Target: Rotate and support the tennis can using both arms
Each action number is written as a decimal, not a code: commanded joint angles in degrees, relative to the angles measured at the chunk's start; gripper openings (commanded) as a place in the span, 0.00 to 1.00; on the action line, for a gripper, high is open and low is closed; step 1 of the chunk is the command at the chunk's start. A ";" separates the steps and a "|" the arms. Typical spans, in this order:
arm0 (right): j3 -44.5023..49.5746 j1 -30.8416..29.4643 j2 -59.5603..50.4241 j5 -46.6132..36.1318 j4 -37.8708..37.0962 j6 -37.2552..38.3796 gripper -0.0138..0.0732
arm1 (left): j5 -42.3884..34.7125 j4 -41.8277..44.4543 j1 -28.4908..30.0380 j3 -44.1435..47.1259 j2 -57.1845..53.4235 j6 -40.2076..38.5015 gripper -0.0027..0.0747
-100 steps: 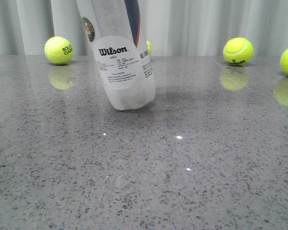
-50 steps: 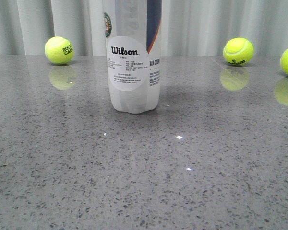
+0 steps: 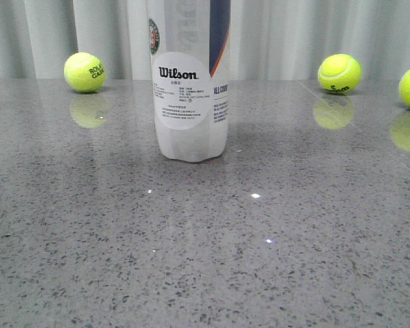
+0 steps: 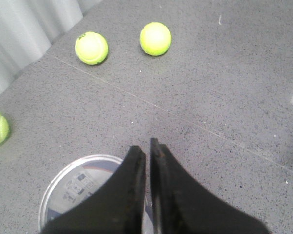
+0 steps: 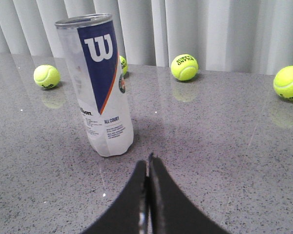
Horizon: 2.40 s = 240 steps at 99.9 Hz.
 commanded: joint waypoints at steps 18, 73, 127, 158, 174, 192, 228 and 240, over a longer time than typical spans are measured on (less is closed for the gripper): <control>-1.43 -0.11 0.54 -4.57 -0.12 -0.02 0.08 | -18.66 -2.04 -0.03 15.39 -12.66 -0.79 0.01; -1.43 -0.11 0.54 -4.57 -0.12 -0.02 0.08 | -31.11 1.97 4.15 42.98 -30.60 -0.79 0.01; -1.43 -0.11 0.54 -4.57 -0.12 -0.02 0.08 | -32.31 1.45 26.84 49.83 -40.50 -0.79 0.01; -1.43 -0.11 0.54 -4.57 -0.12 -0.02 0.08 | -47.87 12.68 32.76 64.73 -49.98 -16.98 0.01; -1.43 -0.11 0.54 -4.57 -0.12 -0.02 0.08 | -47.74 12.93 38.14 72.66 -58.51 -17.36 0.01; -1.43 -0.11 0.54 -4.57 -0.12 -0.02 0.08 | -47.74 12.93 42.14 82.13 -68.94 -18.54 0.01; -1.43 -0.11 0.54 -4.57 -0.12 -0.02 0.08 | -54.27 11.66 42.82 102.11 -87.11 -18.72 0.01; -1.43 -0.11 0.58 -4.47 -0.12 -0.02 0.08 | -51.05 10.70 42.82 102.18 -87.16 -18.72 0.01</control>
